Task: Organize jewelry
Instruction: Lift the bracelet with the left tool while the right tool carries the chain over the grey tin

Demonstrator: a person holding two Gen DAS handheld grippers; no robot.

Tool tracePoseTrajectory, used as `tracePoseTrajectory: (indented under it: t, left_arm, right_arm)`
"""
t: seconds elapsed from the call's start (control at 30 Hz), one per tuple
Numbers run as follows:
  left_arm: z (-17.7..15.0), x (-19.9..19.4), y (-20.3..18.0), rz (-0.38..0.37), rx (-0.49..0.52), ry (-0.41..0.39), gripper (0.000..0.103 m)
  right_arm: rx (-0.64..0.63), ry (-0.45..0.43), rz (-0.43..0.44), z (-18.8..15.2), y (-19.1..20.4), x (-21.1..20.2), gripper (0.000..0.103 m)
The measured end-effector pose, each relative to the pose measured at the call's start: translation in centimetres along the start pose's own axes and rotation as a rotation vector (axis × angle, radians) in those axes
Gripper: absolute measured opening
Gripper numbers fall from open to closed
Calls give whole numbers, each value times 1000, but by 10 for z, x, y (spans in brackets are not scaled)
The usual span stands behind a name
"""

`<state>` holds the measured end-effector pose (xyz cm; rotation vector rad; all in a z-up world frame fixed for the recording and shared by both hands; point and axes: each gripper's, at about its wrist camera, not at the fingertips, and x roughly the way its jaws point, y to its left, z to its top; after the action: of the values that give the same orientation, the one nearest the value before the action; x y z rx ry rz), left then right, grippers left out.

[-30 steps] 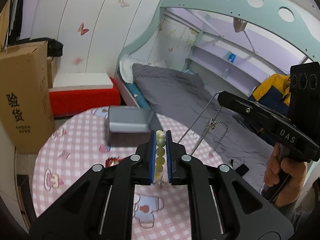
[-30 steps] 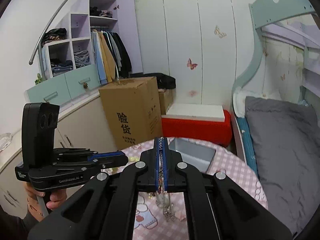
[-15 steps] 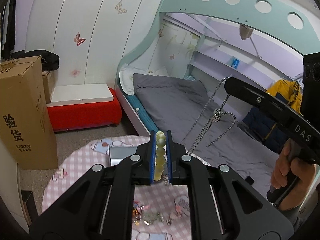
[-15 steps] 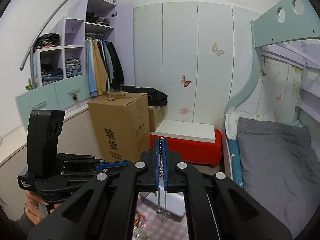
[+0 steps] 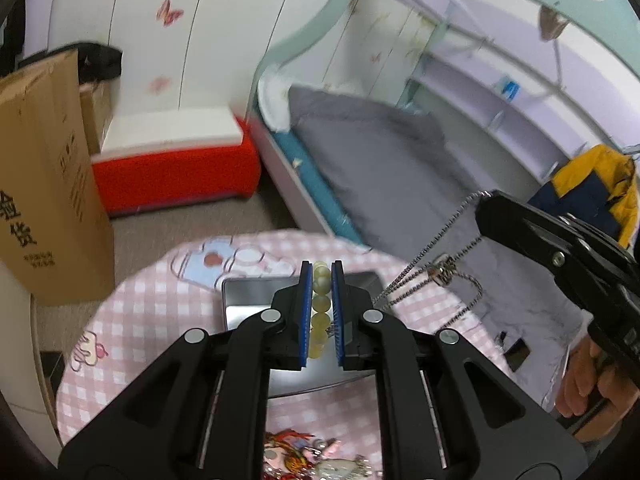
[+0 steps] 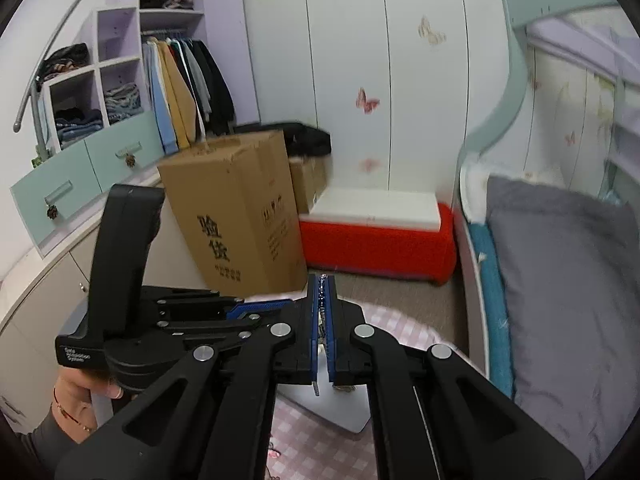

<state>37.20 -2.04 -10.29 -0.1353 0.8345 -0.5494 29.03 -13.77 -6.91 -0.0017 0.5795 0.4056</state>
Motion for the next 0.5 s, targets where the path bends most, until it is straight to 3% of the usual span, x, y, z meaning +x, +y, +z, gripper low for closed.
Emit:
tracePoseTrajectory:
  t: [0.3, 0.5]
  left_arm:
    - [-18, 41, 12, 24, -18, 124, 10]
    - [-23, 43, 12, 42, -21, 143, 10]
  right_arm:
    - [65, 128, 12, -44, -15, 40, 1]
    - [100, 175, 13, -59, -21, 52, 5]
